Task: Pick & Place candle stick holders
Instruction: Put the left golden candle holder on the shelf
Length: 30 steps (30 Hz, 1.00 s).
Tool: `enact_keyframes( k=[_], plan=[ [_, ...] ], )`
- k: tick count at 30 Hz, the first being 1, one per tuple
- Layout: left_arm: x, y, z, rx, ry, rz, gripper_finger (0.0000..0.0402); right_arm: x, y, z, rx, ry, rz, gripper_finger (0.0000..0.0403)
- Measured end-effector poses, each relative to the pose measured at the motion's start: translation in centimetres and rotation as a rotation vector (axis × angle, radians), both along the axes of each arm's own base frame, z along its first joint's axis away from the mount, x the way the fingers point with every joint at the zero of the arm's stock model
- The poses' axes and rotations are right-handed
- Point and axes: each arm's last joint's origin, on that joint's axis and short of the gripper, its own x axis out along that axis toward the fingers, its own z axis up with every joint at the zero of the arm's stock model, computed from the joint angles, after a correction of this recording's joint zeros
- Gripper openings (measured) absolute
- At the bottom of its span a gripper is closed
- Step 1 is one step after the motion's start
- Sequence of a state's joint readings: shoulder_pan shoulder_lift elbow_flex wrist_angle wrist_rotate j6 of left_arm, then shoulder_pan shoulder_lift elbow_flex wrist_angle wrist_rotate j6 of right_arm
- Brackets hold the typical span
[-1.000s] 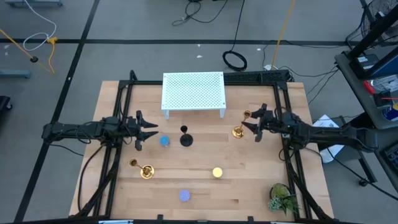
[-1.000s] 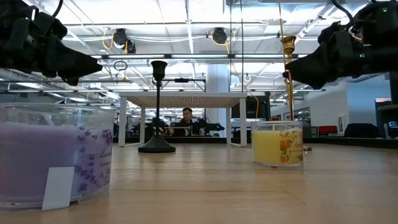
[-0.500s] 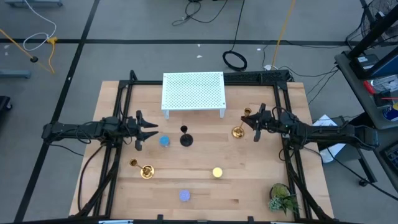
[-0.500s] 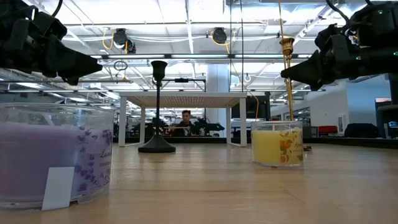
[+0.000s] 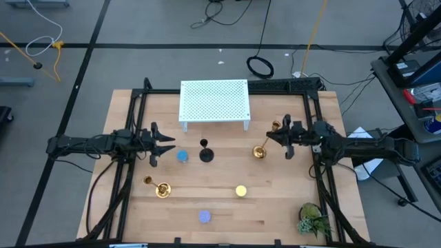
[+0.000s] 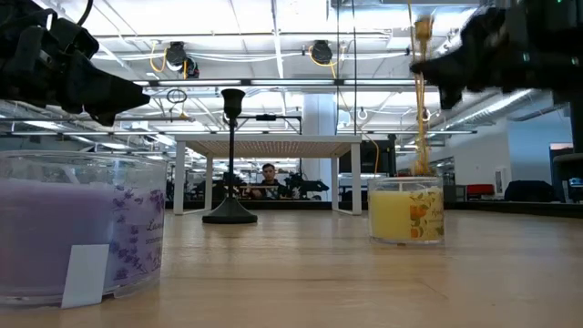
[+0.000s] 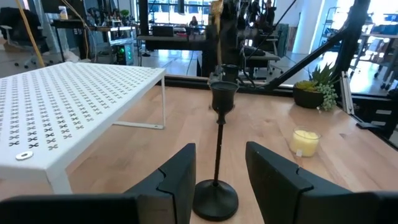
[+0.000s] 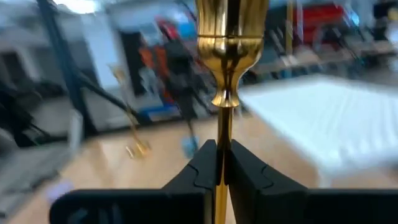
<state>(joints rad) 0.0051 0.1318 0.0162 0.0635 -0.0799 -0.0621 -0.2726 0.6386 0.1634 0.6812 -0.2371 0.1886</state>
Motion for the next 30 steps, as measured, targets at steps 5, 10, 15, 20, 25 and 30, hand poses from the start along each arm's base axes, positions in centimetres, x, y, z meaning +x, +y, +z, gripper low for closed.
enact_keyframes(
  k=[5,10,15,20,25,30],
  plan=[
    [0.0,0.0,0.0,-0.004,-0.001,0.0,0.0147,1.2,-0.2,3.1,0.011,-0.046,0.05,0.0011],
    [0.0,0.0,0.2,-0.005,-0.026,0.0,0.0147,3.7,-0.2,7.0,-0.107,-0.092,0.085,0.0011],
    [0.0,0.0,0.5,-0.007,-0.052,0.0,0.0147,7.2,-1.0,11.1,-0.153,-0.1,-0.016,0.0011],
    [0.0,0.0,0.4,-0.008,-0.046,0.0,0.0147,10.2,-3.3,14.1,-0.242,0.023,-0.144,0.0013],
    [0.0,0.0,0.4,-0.02,-0.047,0.001,0.0147,12.4,-7.0,15.9,-0.271,0.116,-0.314,0.0014],
    [0.0,0.0,0.5,-0.022,-0.048,0.0,0.0147,13.5,-11.2,15.6,-0.247,0.167,-0.414,0.0015]
  ],
)
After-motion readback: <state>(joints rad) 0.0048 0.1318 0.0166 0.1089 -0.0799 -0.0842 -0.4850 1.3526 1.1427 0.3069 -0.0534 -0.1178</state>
